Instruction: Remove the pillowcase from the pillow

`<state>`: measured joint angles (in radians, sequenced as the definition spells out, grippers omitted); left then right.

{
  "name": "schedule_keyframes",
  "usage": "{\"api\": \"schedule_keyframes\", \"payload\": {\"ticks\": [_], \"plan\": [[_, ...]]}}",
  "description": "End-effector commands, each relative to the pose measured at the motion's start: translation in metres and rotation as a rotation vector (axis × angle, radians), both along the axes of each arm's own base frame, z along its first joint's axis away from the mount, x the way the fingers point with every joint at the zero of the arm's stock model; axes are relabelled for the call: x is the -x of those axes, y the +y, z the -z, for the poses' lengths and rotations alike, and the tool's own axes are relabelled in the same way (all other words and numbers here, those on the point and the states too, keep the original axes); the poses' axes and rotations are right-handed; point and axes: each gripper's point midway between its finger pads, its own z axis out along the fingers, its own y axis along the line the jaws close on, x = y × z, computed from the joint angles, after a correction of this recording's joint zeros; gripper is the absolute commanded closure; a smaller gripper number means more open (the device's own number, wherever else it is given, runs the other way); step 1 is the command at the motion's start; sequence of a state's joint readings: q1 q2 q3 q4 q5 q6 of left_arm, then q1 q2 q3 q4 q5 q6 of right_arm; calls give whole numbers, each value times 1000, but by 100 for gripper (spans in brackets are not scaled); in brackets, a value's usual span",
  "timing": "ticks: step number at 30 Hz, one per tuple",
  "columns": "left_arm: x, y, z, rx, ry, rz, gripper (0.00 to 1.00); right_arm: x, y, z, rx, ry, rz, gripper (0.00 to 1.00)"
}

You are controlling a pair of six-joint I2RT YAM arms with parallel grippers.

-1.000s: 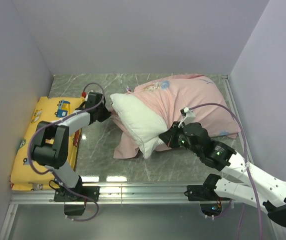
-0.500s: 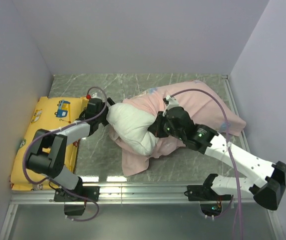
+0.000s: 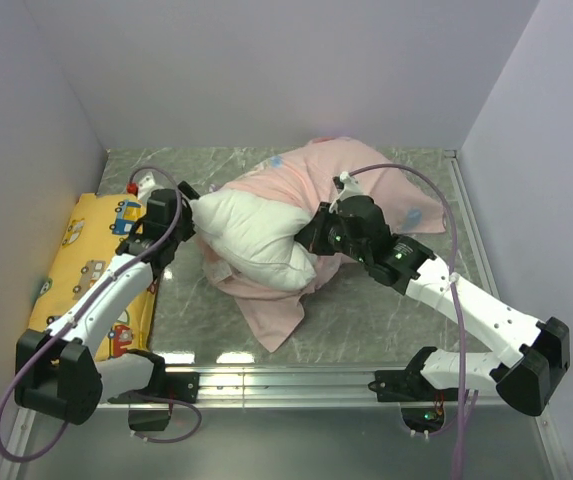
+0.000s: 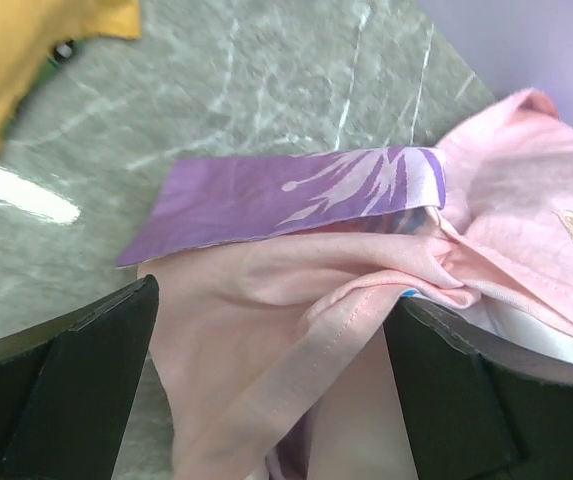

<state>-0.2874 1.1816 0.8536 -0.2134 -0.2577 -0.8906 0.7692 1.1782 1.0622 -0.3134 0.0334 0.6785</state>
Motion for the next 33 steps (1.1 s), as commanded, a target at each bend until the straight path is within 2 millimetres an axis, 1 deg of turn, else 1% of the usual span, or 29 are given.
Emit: {"api": "schedule_keyframes", "payload": {"ticks": [1,3,4,5,7,8,9,10,11,12,13,14,15,16,18,19,20,21,22,24,25,26,27,28,29,30,31,32,33], "plan": [[2,9,-45,-17,-75,-14,1,-30,0,-45,-123,-121,97,100],[0,14,-51,-20,-90,-12,1,-30,-1,-48,-135,-128,103,100],[-6,25,-53,-19,-86,-39,1,-29,-4,-50,-139,-133,113,100],[-8,21,-52,1,-75,0,1,-29,-7,-50,-139,-133,122,100],[-21,23,-52,32,-81,35,1,-24,-14,-53,-149,-142,134,100],[-25,18,-53,41,-90,72,1,-22,-17,-56,-158,-143,141,100],[-31,8,-45,60,-70,122,2,-19,-21,-55,-159,-140,152,100],[-38,0,-54,76,-99,156,3,-14,-30,-62,-170,-150,171,100],[-43,-7,-53,82,-99,194,5,-9,-34,-66,-180,-159,193,100],[-48,-20,-41,114,-62,257,7,-4,-39,-69,-191,-160,210,100],[-54,-26,-47,123,-68,276,10,7,-45,-79,-223,-185,217,100],[-59,-38,-46,132,-63,311,12,16,-47,-85,-245,-201,231,100],[-63,-38,-48,130,-72,311,11,20,-45,-86,-254,-201,228,100],[-64,-48,-49,126,-76,331,11,22,-44,-86,-258,-201,224,100],[-69,-56,-51,112,-78,351,10,26,-37,-83,-242,-203,216,100],[-72,-58,-58,106,-91,352,10,23,-31,-79,-218,-196,219,100],[-73,-58,-56,106,-70,351,9,23,-26,-76,-206,-190,210,100],[-76,-55,-53,93,-55,337,8,25,-18,-76,-211,-190,187,100],[-84,-46,-61,75,-65,298,6,23,-7,-71,-196,-183,170,100],[-88,-36,-60,74,-42,275,5,21,2,-69,-183,-182,162,100],[-95,-24,-70,76,-55,243,5,18,12,-65,-167,-177,152,100],[-99,-16,-73,87,-50,223,4,16,17,-63,-159,-173,146,100],[-103,-8,-81,91,-56,205,4,11,24,-60,-150,-168,146,100],[-108,12,-85,91,-54,160,3,10,29,-59,-147,-163,134,100],[-110,22,-89,93,-54,138,3,7,32,-58,-139,-167,131,100],[-113,32,-92,91,-54,121,3,4,36,-63,-148,-175,127,100],[-116,47,-105,81,-74,94,2,0,41,-57,-135,-164,116,100],[-118,63,-111,73,-80,64,2,-2,45,-56,-123,-162,102,100],[-120,73,-111,69,-69,43,1,-3,50,-62,-126,-165,90,100]]}}
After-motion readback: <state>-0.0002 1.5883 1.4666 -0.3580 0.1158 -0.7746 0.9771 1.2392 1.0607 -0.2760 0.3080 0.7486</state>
